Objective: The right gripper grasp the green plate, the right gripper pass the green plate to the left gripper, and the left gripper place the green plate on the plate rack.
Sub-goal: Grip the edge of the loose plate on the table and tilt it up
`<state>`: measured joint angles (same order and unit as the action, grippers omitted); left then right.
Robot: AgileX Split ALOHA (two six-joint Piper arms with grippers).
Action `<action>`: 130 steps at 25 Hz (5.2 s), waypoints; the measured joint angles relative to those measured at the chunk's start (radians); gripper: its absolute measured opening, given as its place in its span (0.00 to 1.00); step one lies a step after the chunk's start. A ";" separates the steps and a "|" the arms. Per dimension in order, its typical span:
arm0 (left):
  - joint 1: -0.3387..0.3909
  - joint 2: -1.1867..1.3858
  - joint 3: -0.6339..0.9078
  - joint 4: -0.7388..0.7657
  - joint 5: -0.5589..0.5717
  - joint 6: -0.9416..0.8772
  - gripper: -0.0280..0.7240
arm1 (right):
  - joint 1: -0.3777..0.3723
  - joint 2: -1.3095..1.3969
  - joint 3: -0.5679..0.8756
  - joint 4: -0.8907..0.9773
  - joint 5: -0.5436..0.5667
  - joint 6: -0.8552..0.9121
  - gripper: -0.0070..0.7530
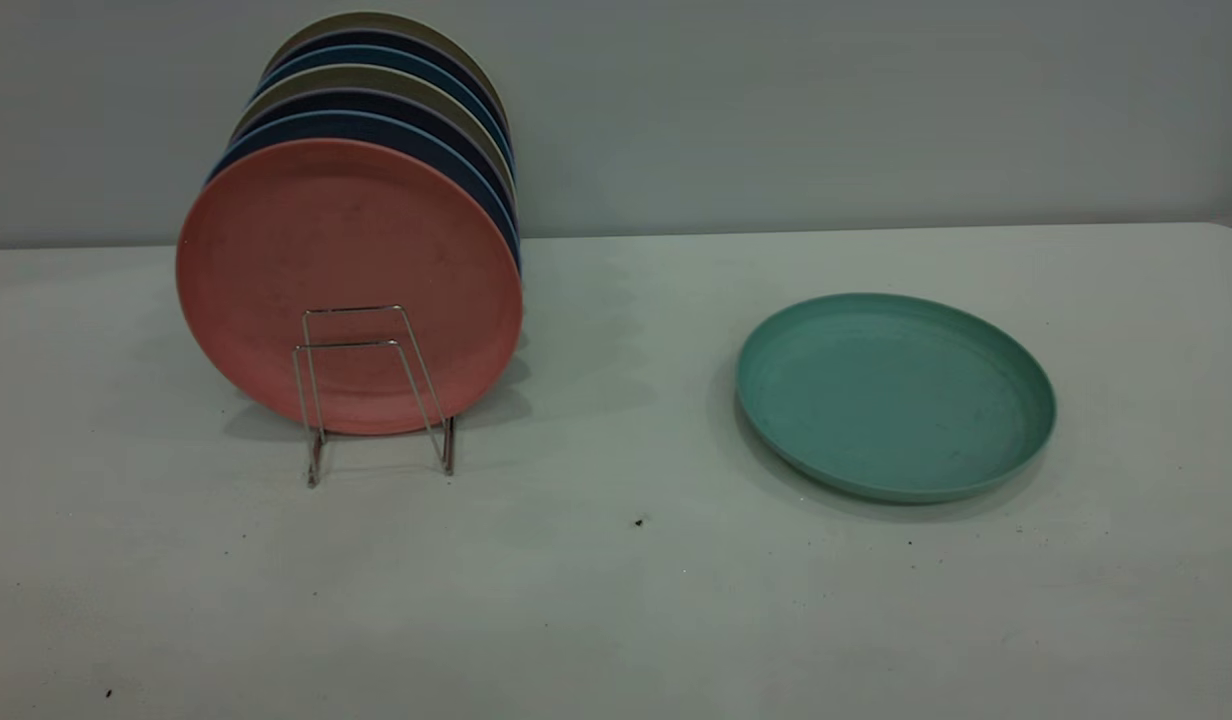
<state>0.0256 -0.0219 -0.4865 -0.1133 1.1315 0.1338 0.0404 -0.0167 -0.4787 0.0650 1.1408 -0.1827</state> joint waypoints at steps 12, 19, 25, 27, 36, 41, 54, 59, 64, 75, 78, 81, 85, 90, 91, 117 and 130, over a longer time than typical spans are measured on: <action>0.000 0.000 0.000 0.000 0.000 0.000 0.59 | 0.000 0.000 0.000 0.000 0.000 0.000 0.75; 0.000 0.000 0.000 0.000 0.000 -0.001 0.58 | 0.000 0.000 0.000 0.000 0.000 0.000 0.75; 0.000 0.000 0.000 0.000 0.000 -0.001 0.58 | 0.000 0.000 0.000 0.000 0.000 0.000 0.75; 0.000 0.000 0.000 0.000 0.000 -0.001 0.58 | 0.000 0.000 0.000 0.000 0.000 0.000 0.75; 0.000 0.000 0.000 0.000 0.000 -0.001 0.58 | 0.000 0.000 0.000 0.000 0.000 0.000 0.75; 0.000 0.000 0.000 0.000 0.000 -0.001 0.58 | 0.000 0.000 0.000 0.000 0.000 0.000 0.75; 0.000 0.086 -0.007 -0.255 -0.172 0.008 0.58 | 0.000 0.149 -0.014 0.238 -0.227 -0.112 0.75; 0.000 0.272 -0.007 -0.341 -0.288 0.100 0.58 | 0.000 0.426 -0.014 0.517 -0.355 -0.336 0.75; 0.000 0.455 -0.007 -0.370 -0.402 0.132 0.58 | 0.000 0.773 -0.016 0.853 -0.428 -0.632 0.75; 0.000 0.546 -0.007 -0.368 -0.513 0.189 0.58 | -0.021 1.496 -0.212 1.254 -0.535 -1.056 0.75; 0.000 0.546 -0.007 -0.350 -0.513 0.187 0.58 | -0.095 1.644 -0.311 1.258 -0.489 -1.064 0.75; 0.000 0.546 -0.007 -0.332 -0.513 0.177 0.58 | -0.198 1.772 -0.401 1.258 -0.441 -1.069 0.75; 0.000 0.546 -0.007 -0.331 -0.520 0.176 0.58 | -0.307 1.916 -0.479 1.250 -0.401 -1.071 0.75; 0.000 0.546 -0.007 -0.331 -0.542 0.186 0.58 | -0.329 2.076 -0.542 1.249 -0.409 -1.084 0.75; 0.000 0.546 -0.007 -0.331 -0.545 0.186 0.58 | -0.329 2.108 -0.556 1.253 -0.415 -1.089 0.75; 0.000 0.546 -0.007 -0.330 -0.547 0.214 0.58 | -0.261 2.425 -0.755 1.420 -0.444 -1.101 0.75; 0.000 0.546 -0.007 -0.328 -0.554 0.218 0.58 | -0.210 2.437 -0.791 1.449 -0.562 -1.099 0.04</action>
<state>0.0256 0.5242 -0.4938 -0.4417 0.5775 0.3519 -0.1696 2.4205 -1.2695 1.5143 0.5786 -1.2813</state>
